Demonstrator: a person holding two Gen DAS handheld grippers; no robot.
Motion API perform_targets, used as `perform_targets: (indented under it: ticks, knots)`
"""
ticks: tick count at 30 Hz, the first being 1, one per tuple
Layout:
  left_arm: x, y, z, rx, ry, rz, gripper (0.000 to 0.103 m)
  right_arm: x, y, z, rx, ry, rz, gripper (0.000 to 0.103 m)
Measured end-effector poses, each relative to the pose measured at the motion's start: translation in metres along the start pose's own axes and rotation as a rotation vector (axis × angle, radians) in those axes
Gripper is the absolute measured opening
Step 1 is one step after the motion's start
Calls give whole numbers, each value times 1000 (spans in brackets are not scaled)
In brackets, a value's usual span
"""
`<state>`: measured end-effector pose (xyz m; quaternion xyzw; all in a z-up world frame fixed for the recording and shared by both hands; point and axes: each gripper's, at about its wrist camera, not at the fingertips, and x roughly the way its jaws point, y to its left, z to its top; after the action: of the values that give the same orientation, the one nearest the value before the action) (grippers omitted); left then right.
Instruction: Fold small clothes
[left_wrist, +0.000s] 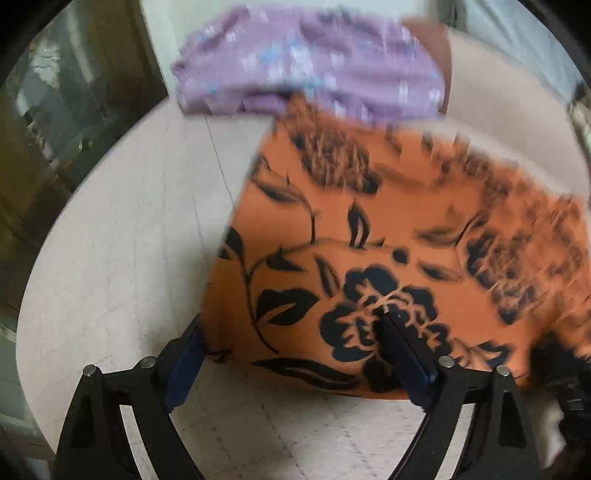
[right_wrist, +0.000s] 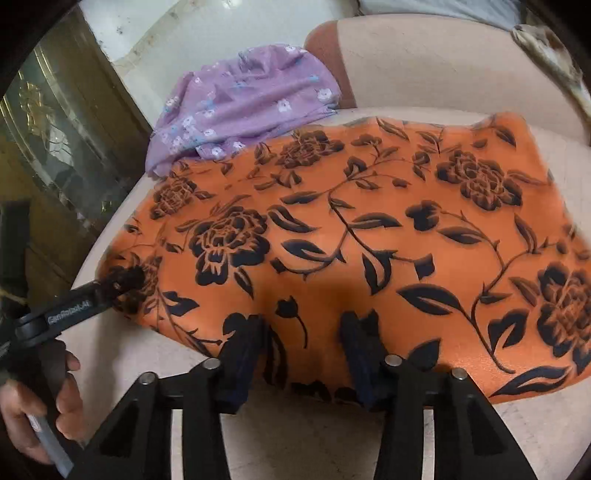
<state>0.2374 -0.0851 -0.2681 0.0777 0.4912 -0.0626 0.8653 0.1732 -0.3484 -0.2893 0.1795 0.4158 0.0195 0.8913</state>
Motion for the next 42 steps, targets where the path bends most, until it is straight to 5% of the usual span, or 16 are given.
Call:
perform_targets:
  ticks: [3,7,12,16,19,24,28,30,37,40,42]
  knots:
    - [-7,9,6,-43,-1,-44,96,-12,5,6,-13,45,-17,46]
    - [-31,25,12,-88,-110,-22,96,-35,5,17,7,-59,22,46]
    - [-46,49,20,-113,-216,120,96,-32,14,24,-11,-120,1,46]
    - [-40,59,19,-106,-216,235,96,10,5,11,16,23,-61,36]
    - [-54,49,11,-56,-268,197,96,5,16,14,-26,14,-86,34]
    - [-78,0,2,79,-357,98,96,-27,20,18,10,-102,4,34]
    - [-47,-39,-2,174,-234,80,96,-12,15,13,20,-23,-44,34]
    - [-16,-50,-7,227,-99,98,96,2,4,7,63,36,-40,34]
    - [-29,-23,3,123,-131,15,97,-44,-43,11,322,98,70,37]
    - [-39,1,8,40,-170,9,97,-69,-88,-7,560,106,94,67]
    - [-39,13,11,-2,-174,39,97,-86,-124,-24,767,59,121,69]
